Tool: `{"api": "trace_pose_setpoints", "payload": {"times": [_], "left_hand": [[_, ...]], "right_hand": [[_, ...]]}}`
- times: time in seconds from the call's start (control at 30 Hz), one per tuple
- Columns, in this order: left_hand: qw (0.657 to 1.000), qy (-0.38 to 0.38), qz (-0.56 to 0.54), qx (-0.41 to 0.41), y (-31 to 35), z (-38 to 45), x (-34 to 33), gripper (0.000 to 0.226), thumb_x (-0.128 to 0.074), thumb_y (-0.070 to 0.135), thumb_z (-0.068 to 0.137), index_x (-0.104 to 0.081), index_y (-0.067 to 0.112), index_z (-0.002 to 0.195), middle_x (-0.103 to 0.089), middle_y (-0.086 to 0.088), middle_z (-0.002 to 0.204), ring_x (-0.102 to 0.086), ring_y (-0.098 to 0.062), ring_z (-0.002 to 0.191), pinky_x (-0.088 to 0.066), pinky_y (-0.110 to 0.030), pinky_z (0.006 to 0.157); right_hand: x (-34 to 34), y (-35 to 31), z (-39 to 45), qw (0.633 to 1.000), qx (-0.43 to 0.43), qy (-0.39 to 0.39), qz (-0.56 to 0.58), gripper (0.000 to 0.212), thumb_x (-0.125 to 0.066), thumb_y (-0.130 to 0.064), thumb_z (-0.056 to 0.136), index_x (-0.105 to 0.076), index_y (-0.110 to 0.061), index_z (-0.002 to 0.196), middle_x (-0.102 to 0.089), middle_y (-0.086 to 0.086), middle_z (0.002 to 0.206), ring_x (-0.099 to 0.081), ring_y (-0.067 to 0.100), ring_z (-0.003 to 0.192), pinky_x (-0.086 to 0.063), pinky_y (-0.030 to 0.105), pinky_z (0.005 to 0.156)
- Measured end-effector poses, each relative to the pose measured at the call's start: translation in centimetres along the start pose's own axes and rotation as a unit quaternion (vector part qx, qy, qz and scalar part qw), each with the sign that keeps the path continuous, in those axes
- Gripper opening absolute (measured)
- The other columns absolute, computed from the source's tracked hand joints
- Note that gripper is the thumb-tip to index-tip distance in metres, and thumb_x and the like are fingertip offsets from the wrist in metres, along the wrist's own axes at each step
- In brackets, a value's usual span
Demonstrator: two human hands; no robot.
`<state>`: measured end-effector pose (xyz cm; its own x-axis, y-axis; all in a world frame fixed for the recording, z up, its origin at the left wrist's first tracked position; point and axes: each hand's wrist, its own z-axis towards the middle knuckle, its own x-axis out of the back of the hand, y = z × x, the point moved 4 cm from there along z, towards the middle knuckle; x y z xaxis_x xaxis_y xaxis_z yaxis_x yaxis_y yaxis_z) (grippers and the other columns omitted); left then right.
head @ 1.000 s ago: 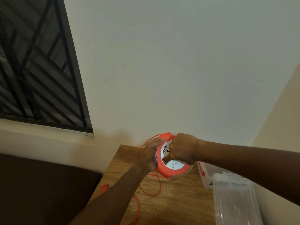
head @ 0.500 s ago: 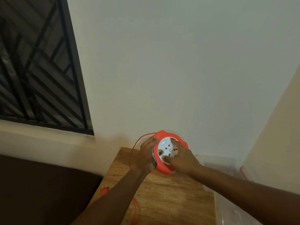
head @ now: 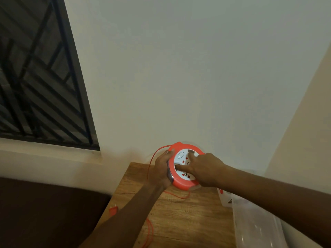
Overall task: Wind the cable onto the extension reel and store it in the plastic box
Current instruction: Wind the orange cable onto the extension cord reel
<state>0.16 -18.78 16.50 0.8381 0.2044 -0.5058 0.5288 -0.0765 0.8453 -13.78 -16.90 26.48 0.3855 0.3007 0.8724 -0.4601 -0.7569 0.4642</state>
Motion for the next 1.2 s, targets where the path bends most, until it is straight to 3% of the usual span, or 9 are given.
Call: {"api": "trace_pose_setpoints", "payload": {"times": [0.27,0.4,0.47,0.6,0.7,0.8,0.97,1.1,1.2], "left_hand": [[0.998,0.008,0.062,-0.023,-1.3,-0.2,0.0,0.062,-0.069,0.060,0.083,-0.065,0.022,0.132,-0.073,-0.010,0.125,-0.070,-0.037,0.113,-0.053,-0.061,0.099],[0.998,0.022,0.036,-0.044,-0.7,-0.2,0.0,0.042,-0.063,0.043,0.095,-0.068,0.017,0.127,-0.075,-0.012,0.121,-0.071,-0.037,0.111,-0.054,-0.058,0.100],[0.998,0.018,0.012,-0.051,-0.1,-0.4,-0.5,0.034,-0.061,0.032,0.099,-0.069,0.011,0.125,-0.074,-0.017,0.119,-0.071,-0.038,0.110,-0.056,-0.058,0.096],[0.996,0.016,0.033,-0.078,0.0,-0.7,-0.6,0.026,-0.059,0.029,0.101,-0.070,0.016,0.120,-0.078,-0.010,0.112,-0.076,-0.032,0.097,-0.063,-0.048,0.077],[0.997,0.026,0.042,-0.063,-0.7,-0.5,0.4,0.029,-0.060,0.034,0.100,-0.069,0.017,0.122,-0.077,-0.011,0.115,-0.075,-0.035,0.099,-0.062,-0.055,0.084],[0.996,0.046,0.046,-0.064,-1.3,-0.2,1.1,0.041,-0.066,0.043,0.094,-0.068,0.016,0.125,-0.073,-0.014,0.124,-0.071,-0.036,0.112,-0.055,-0.062,0.096],[0.996,0.052,0.061,-0.044,-1.0,0.2,1.4,0.031,-0.064,0.044,0.093,-0.068,0.027,0.118,-0.072,-0.005,0.125,-0.067,-0.030,0.118,-0.052,-0.058,0.103],[0.998,0.043,0.039,-0.018,-0.7,0.8,1.7,0.031,-0.066,0.042,0.086,-0.072,0.028,0.113,-0.065,-0.006,0.139,-0.059,-0.029,0.131,-0.043,-0.055,0.114],[0.999,0.028,0.033,-0.011,-0.6,0.5,1.4,0.022,-0.059,0.040,0.098,-0.073,0.025,0.107,-0.075,-0.008,0.121,-0.069,-0.032,0.115,-0.055,-0.053,0.100]], "right_hand": [[0.3,0.3,0.8,0.997,0.057,0.013,-0.045,0.067,-0.068,-0.033,0.090,-0.035,-0.032,0.148,-0.058,0.006,0.136,-0.060,0.030,0.116,-0.050,0.041,0.094],[-1.1,1.2,0.7,0.980,-0.100,0.065,0.161,0.073,-0.060,-0.056,0.086,-0.030,-0.036,0.149,-0.055,-0.001,0.139,-0.058,0.023,0.119,-0.049,0.037,0.095],[-2.1,1.0,0.8,0.916,-0.211,0.093,0.329,0.075,-0.060,-0.060,0.084,-0.033,-0.032,0.149,-0.051,-0.003,0.144,-0.052,0.022,0.126,-0.045,0.036,0.100],[-4.6,-0.8,1.8,0.692,-0.357,0.127,0.614,0.073,-0.058,-0.055,0.090,-0.035,-0.022,0.150,-0.042,0.003,0.152,-0.046,0.026,0.133,-0.042,0.040,0.106],[-5.2,-1.8,1.6,0.626,-0.353,0.105,0.688,0.069,-0.060,-0.043,0.094,-0.030,-0.021,0.152,-0.041,0.005,0.152,-0.050,0.028,0.128,-0.050,0.038,0.098],[-5.4,-2.6,1.1,0.699,-0.325,0.078,0.633,0.084,-0.066,-0.041,0.089,-0.016,-0.024,0.155,-0.036,0.002,0.154,-0.048,0.026,0.131,-0.049,0.036,0.099],[-2.7,-2.7,0.0,0.959,-0.143,0.090,0.227,0.061,-0.057,-0.041,0.092,-0.033,-0.029,0.146,-0.058,0.003,0.136,-0.064,0.023,0.108,-0.054,0.037,0.087],[-1.8,-1.7,0.3,0.996,0.040,0.058,0.055,0.054,-0.064,-0.028,0.093,-0.045,-0.028,0.143,-0.045,0.011,0.147,-0.059,0.037,0.116,-0.052,0.047,0.092],[-1.1,-0.9,0.7,0.992,0.117,0.051,-0.006,0.055,-0.069,-0.023,0.090,-0.049,-0.027,0.141,-0.037,0.015,0.152,-0.058,0.041,0.116,-0.053,0.050,0.089]]}}
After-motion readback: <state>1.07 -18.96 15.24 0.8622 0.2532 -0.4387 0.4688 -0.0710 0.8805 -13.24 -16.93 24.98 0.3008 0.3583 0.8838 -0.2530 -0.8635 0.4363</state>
